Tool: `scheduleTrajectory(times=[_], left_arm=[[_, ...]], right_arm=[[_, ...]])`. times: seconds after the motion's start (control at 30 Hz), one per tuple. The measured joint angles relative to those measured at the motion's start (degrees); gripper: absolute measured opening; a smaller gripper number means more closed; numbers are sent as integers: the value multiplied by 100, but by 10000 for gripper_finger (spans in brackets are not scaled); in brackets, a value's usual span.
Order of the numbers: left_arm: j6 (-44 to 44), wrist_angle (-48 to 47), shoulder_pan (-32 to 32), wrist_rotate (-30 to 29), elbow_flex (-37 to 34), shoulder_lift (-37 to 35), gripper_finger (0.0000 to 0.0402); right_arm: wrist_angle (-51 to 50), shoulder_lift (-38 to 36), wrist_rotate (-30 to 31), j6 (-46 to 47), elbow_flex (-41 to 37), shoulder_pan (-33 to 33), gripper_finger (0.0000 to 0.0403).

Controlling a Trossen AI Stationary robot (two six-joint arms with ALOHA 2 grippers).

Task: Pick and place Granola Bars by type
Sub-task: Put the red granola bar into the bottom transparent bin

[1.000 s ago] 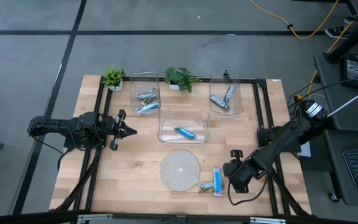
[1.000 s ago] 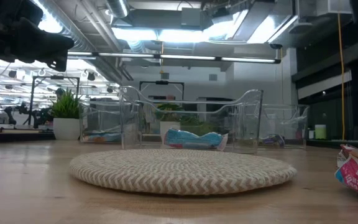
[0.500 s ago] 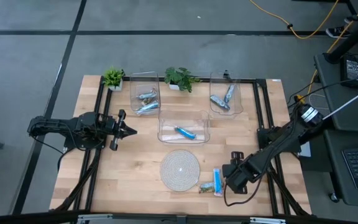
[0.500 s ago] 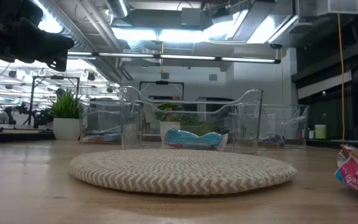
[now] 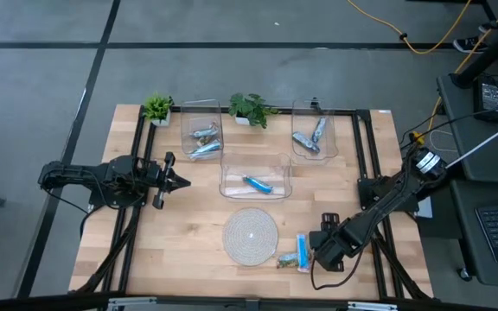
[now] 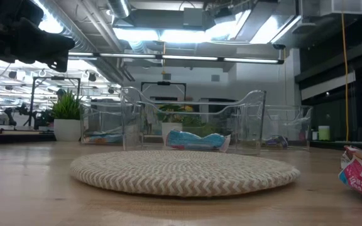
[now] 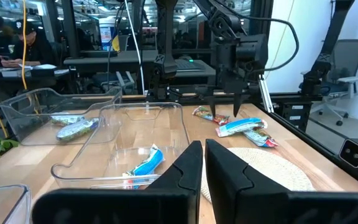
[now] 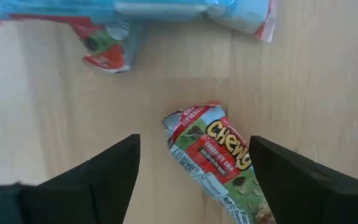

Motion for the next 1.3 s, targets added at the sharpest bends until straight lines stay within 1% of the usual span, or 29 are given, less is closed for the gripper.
scheduleTrajectory(times=[0.33,0.6,0.7,0.87,1.17,1.3], left_arm=[[-1,-1,-2,0,2,0,12],[1,-1,0,0,0,1,14],[0,-2,-1,0,2,2,11],[1,0,0,0,0,2,12],[0,-1,-1,0,0,0,13],[1,-1,0,0,1,2,11]], right_arm=[[11,500,-98,-161,31,-4,300],[10,498,-70,-159,20,-4,299],[16,498,-68,-157,15,-4,292],[48,505,-63,-156,9,0,252],[46,509,-41,-151,7,0,141],[42,510,-26,-148,4,0,105]])
